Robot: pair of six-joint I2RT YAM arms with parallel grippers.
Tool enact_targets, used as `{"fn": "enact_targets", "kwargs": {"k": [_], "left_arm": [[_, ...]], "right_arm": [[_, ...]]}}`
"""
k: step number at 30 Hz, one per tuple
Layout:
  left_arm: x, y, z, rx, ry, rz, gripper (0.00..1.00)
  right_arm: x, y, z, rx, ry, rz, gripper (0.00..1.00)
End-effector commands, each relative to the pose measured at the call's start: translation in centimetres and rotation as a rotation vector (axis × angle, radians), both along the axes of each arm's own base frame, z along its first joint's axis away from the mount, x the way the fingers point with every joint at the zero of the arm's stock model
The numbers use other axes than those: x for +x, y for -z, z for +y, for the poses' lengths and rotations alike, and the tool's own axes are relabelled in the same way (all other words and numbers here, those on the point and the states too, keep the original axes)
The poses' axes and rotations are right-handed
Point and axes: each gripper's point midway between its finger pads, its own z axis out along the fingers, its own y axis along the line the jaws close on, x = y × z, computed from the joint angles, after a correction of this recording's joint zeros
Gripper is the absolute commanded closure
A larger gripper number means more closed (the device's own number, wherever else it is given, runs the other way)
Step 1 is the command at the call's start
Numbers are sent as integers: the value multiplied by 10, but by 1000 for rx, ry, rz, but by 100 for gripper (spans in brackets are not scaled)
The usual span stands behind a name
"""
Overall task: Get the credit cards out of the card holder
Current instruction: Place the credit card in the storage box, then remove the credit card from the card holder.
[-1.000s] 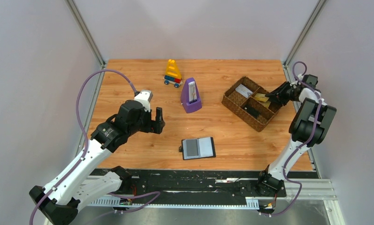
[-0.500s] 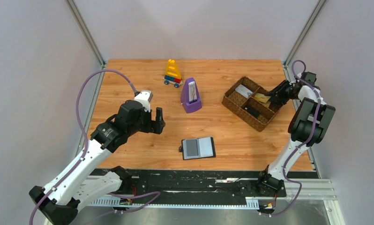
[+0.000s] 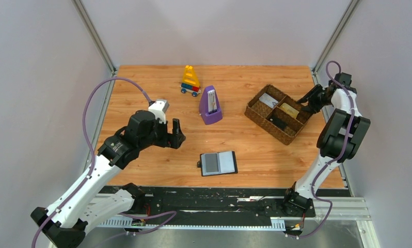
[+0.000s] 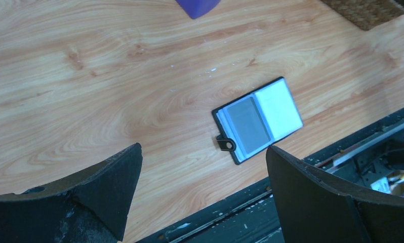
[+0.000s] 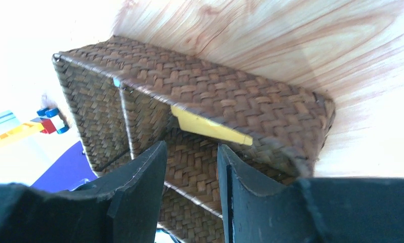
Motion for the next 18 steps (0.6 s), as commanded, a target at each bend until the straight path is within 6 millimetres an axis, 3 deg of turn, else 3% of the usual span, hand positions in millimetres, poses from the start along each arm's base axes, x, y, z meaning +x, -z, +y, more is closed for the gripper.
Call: {"fn": "enact_targets", "kwargs": {"k": [1, 10, 14, 18], "left_arm": [[-7, -5, -21, -111, 52, 33, 0], [-17, 34, -46, -162, 124, 189, 3], [-19, 64, -55, -171, 129, 281, 4], [-23, 79, -75, -247, 196, 325, 5]], "right_arm": [[-5, -48, 30, -26, -42, -71, 57], [-45, -54, 143, -116, -258, -106, 57], [-76, -56, 203, -122, -382, -156, 58], [-114, -47, 249, -130, -482, -168, 57]]}}
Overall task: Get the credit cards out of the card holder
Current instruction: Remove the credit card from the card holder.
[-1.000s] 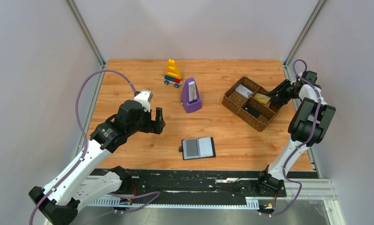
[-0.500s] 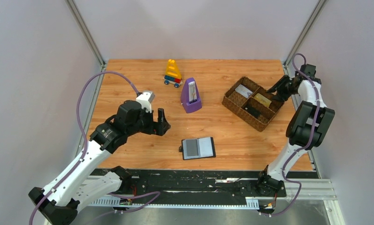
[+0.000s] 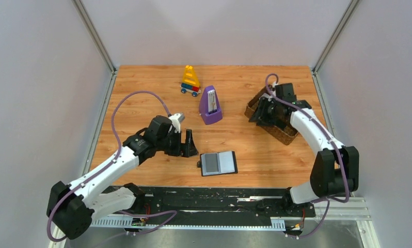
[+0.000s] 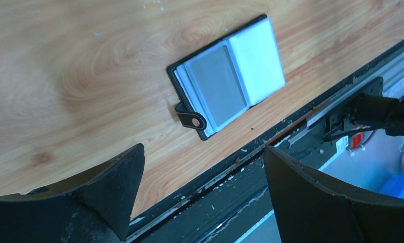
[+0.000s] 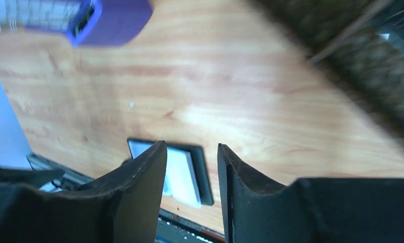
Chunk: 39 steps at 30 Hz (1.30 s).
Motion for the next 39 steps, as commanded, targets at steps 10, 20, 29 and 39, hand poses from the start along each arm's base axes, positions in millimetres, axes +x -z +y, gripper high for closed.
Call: {"fn": "enact_targets", "kwargs": {"k": [10, 20, 29, 39], "left_arm": [[3, 45, -38, -103, 52, 83, 8], [6, 84, -40, 0, 63, 128, 23], [0, 98, -38, 39, 79, 148, 63], [-6, 65, -41, -47, 91, 94, 100]], "right_arm": [[-93, 5, 115, 46, -210, -147, 53], [-125, 30, 143, 27, -267, -102, 52], [-132, 40, 163, 3, -288, -69, 51], [-140, 59, 184, -59, -324, -41, 34]]}}
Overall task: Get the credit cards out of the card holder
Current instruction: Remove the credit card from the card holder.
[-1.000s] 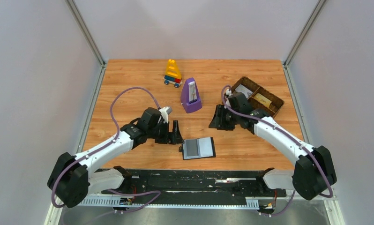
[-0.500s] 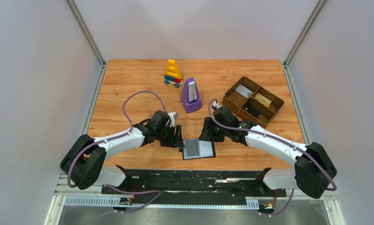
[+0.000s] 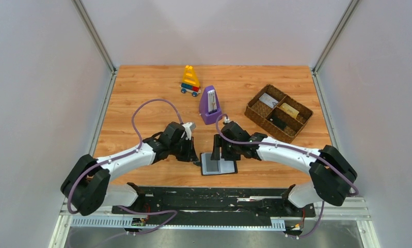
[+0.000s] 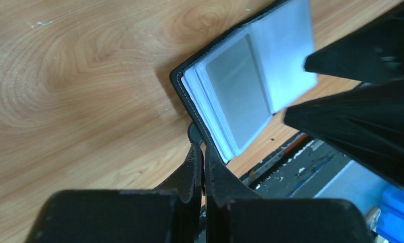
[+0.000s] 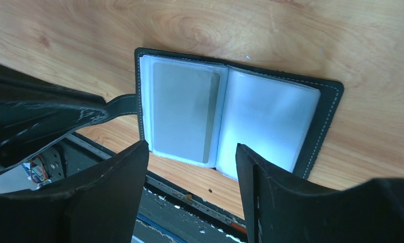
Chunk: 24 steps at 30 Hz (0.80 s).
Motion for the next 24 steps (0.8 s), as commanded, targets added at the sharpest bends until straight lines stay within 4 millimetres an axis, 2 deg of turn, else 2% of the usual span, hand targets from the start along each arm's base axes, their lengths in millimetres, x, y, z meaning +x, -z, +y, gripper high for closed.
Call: {"fn": "enact_targets", "kwargs": {"k": [1, 10, 20, 24], "left_arm": [[0, -28, -9, -90, 10, -58, 100], [-6, -43, -12, -153, 12, -64, 100], [-5, -47, -13, -165, 11, -75, 100], [-5, -47, -13, -164, 12, -75, 100]], "right_arm": [[12, -9, 21, 18, 8, -49, 34], [8, 1, 31, 2, 5, -35, 33], [1, 3, 44, 28, -44, -26, 33], [-1, 9, 45, 13, -51, -19, 33]]}}
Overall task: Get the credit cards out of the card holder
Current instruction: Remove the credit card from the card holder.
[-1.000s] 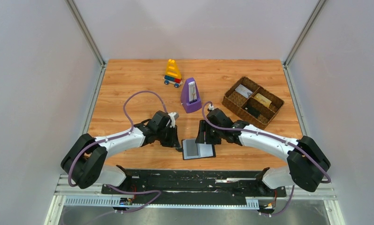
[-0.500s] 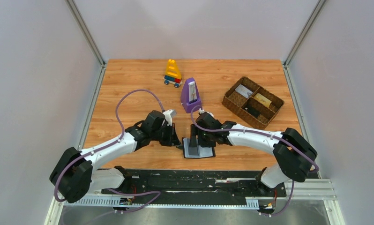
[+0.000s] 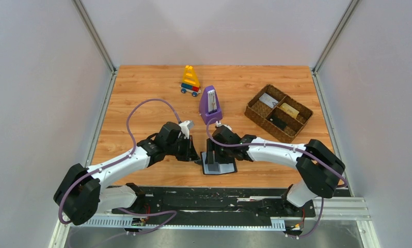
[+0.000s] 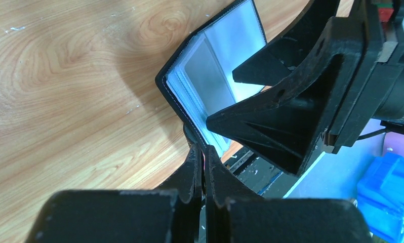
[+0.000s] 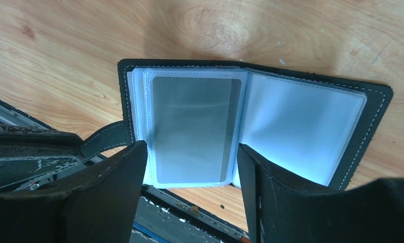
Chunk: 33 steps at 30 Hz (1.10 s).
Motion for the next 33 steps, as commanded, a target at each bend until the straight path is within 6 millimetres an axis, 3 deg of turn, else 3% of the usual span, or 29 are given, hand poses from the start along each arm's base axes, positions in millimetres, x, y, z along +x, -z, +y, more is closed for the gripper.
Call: {"fn": "enact_targets", "kwargs": {"k": [1, 9, 17, 33], "left_arm": [[1, -12, -6, -42, 8, -31, 100], [2, -11, -2, -20, 5, -43, 100], [2, -11, 3, 4, 0, -57, 100], [3, -7, 5, 21, 1, -55, 100]], "right_arm": [[8, -11, 18, 47, -6, -33, 33], [9, -11, 9, 29, 7, -56, 43], [14, -13, -2, -6, 35, -92, 41], [13, -22, -3, 4, 21, -110, 42]]}}
